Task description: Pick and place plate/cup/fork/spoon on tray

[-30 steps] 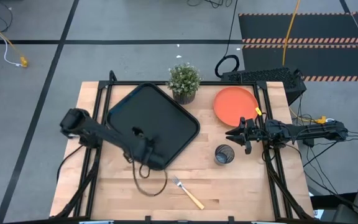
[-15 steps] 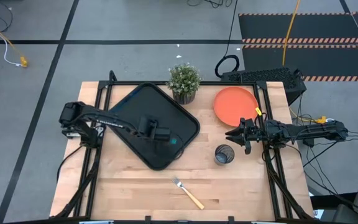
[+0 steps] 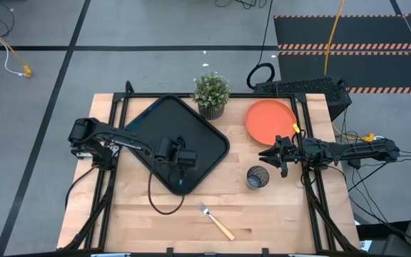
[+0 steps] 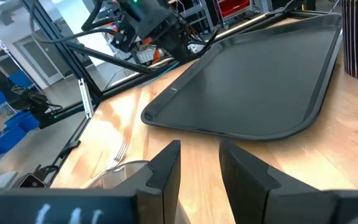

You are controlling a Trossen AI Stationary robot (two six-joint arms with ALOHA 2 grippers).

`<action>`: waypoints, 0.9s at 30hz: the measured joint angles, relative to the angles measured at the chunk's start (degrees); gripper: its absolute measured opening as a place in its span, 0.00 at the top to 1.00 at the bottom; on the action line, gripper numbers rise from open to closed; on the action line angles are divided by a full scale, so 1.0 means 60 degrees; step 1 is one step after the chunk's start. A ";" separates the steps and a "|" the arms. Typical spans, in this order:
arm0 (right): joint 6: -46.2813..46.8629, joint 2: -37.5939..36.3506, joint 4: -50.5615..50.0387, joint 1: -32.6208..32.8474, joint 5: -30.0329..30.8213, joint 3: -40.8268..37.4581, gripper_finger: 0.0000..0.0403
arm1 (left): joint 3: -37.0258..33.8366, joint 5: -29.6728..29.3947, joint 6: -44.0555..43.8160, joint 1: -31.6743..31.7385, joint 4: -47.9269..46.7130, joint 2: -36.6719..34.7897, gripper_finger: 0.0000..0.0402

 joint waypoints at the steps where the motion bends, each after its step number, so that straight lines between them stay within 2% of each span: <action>1: -0.0001 0.0000 -0.0001 0.0000 -0.0002 0.0000 0.74 | 0.0000 -0.0088 0.0500 0.0050 0.0065 -0.0006 0.96; 5: -0.0001 0.0000 -0.0008 -0.0002 0.0000 0.0000 0.74 | -0.0045 -0.0499 0.2240 0.0314 0.0679 0.0130 0.96; 13: 0.0155 -0.0002 -0.0181 0.0000 -0.0063 0.0000 0.74 | -0.0044 -0.0538 0.4525 0.0632 0.1546 0.0804 0.97; 19: 0.0483 0.0196 -0.0220 -0.0003 -0.0095 -0.0001 0.74 | -0.0047 -0.0452 0.5453 0.0800 0.1726 0.1479 0.97; 27: 0.0539 0.0353 -0.0248 -0.0003 -0.0080 0.0000 0.74 | -0.0047 -0.0224 0.6136 0.1296 0.1745 0.1681 0.97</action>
